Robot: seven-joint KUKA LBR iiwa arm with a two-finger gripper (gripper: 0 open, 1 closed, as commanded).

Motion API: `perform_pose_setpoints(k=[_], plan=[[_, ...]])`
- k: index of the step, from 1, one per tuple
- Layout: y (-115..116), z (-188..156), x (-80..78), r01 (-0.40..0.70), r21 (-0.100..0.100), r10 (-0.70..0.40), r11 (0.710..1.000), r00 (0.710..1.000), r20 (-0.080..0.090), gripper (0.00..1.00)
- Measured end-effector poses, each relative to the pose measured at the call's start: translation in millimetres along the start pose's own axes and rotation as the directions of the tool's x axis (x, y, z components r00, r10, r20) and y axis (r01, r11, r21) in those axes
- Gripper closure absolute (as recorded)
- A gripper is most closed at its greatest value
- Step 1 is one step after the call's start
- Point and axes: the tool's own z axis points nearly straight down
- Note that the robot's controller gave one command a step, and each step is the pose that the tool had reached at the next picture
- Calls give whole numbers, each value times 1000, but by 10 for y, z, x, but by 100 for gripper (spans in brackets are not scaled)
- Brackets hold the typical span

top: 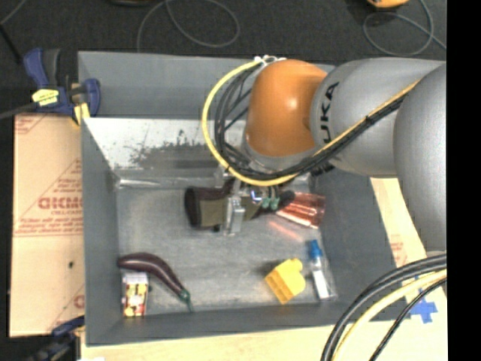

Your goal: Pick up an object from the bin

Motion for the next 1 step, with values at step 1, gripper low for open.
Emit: perform_pose_setpoints(k=[1], plan=[[27,472,-120,-48,-2,48,999,999,-1,0]])
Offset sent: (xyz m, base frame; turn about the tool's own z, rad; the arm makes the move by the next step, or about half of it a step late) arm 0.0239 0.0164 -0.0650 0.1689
